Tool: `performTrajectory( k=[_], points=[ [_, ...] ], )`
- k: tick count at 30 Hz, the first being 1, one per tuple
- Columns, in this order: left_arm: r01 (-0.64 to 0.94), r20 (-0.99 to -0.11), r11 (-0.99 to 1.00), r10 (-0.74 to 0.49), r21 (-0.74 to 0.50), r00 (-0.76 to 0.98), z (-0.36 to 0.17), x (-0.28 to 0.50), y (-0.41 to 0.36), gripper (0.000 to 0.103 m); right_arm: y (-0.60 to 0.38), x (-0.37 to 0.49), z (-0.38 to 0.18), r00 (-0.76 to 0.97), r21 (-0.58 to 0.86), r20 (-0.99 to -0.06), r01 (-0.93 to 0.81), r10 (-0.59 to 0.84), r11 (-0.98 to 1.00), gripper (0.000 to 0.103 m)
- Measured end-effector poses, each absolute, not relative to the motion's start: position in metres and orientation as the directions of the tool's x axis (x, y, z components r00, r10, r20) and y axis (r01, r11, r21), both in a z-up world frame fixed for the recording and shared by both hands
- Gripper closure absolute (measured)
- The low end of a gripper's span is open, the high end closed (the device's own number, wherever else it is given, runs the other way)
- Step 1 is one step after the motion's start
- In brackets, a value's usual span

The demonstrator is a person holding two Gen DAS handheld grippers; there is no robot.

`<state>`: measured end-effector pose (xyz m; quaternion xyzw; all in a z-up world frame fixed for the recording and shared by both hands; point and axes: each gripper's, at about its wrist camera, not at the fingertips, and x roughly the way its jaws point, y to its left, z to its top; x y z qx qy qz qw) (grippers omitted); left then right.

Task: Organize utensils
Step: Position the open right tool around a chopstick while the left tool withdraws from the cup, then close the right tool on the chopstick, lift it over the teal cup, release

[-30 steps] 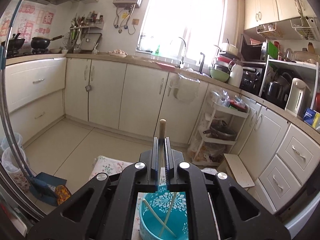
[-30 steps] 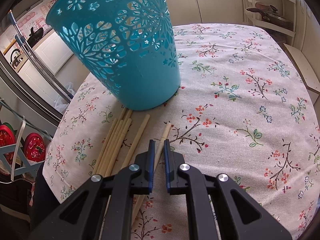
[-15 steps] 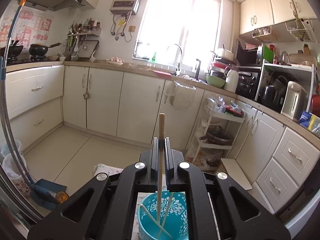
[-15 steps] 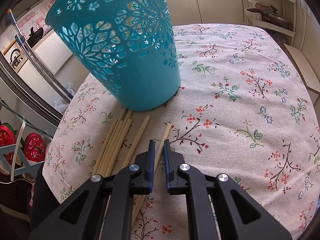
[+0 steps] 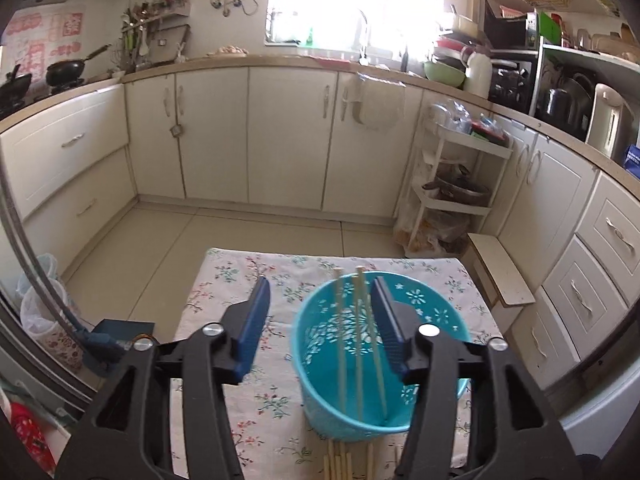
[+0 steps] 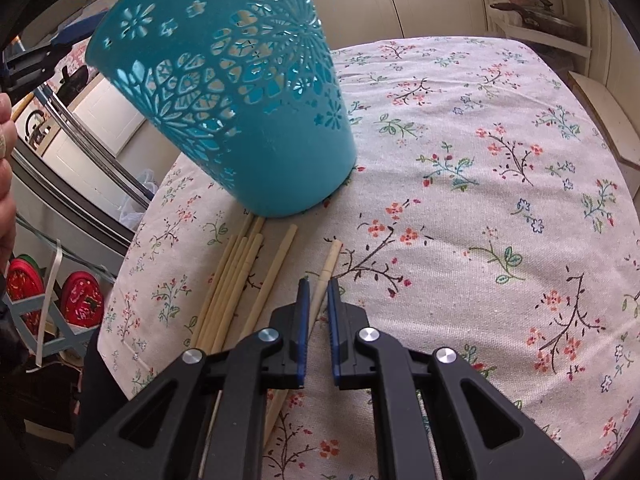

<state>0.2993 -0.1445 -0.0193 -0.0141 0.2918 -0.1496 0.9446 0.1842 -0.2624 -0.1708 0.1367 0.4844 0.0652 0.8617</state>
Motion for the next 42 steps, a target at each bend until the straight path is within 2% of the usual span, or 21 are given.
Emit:
performTrajectory(
  k=[4,7,12,16,20,23,28,30,33,36,38,39,42],
  points=[
    [0.207,-0.517,0.967,-0.256,-0.151,0.817,-0.017,0.289,-0.109,0.04,-0.251,0.186,-0.169,0.528,0.204,-0.829,-0.023,0.185,0.979,0.096],
    [0.152,-0.512,0.969,-0.233,-0.196,0.826,-0.021,0.286,-0.078,0.037,-0.25,0.186,-0.168,0.514,0.198,-0.841,-0.002,0.171,0.98,0.096],
    [0.082,-0.592,0.972,-0.199,-0.219,0.781,-0.064,0.29,-0.04,0.034,-0.239,0.185,-0.166,0.514,0.134,-0.85,-0.005,0.118,0.991,0.094],
    [0.059,-0.697,0.977,-0.188,-0.205,0.691,-0.125,0.295,-0.033,0.034,-0.257,0.185,-0.161,0.523,0.229,-0.836,0.058,0.166,0.972,0.098],
    [0.065,-0.754,0.984,-0.17,-0.167,0.634,-0.166,0.296,-0.038,0.034,-0.287,0.175,-0.127,0.624,0.388,-0.739,0.086,0.253,0.918,0.098],
    [0.074,-0.779,0.987,-0.157,-0.142,0.607,-0.185,0.296,-0.044,0.034,-0.304,0.168,-0.084,0.725,0.483,-0.618,0.044,0.305,0.875,0.098],
    [0.096,-0.783,0.989,-0.15,-0.116,0.603,-0.192,0.297,-0.052,0.026,-0.314,0.176,-0.016,0.828,0.528,-0.45,-0.055,0.334,0.847,0.102],
    [0.105,-0.789,0.989,-0.145,-0.102,0.597,-0.194,0.297,-0.055,0.024,-0.313,0.184,0.008,0.845,0.509,-0.414,-0.095,0.34,0.856,0.102],
    [0.113,-0.79,0.989,-0.141,-0.091,0.597,-0.194,0.297,-0.057,0.023,-0.307,0.202,0.019,0.846,0.426,-0.448,-0.083,0.29,0.901,0.102],
    [0.116,-0.789,0.989,-0.143,-0.092,0.597,-0.193,0.297,-0.058,0.023,-0.312,0.219,-0.015,0.783,0.407,-0.578,0.033,0.23,0.913,0.101],
    [0.118,-0.79,0.989,-0.144,-0.092,0.596,-0.193,0.296,-0.058,0.023,-0.329,0.232,-0.061,0.71,0.414,-0.681,0.171,0.179,0.894,0.07],
    [0.119,-0.79,0.989,-0.144,-0.091,0.596,-0.193,0.296,-0.058,0.022,-0.335,0.239,-0.08,0.68,0.391,-0.719,0.229,0.141,0.891,0.05],
    [0.128,-0.791,0.988,-0.148,-0.089,0.593,-0.193,0.296,-0.059,0.021,-0.344,0.265,-0.127,0.61,0.364,-0.785,0.313,0.108,0.877,0.051]
  ],
)
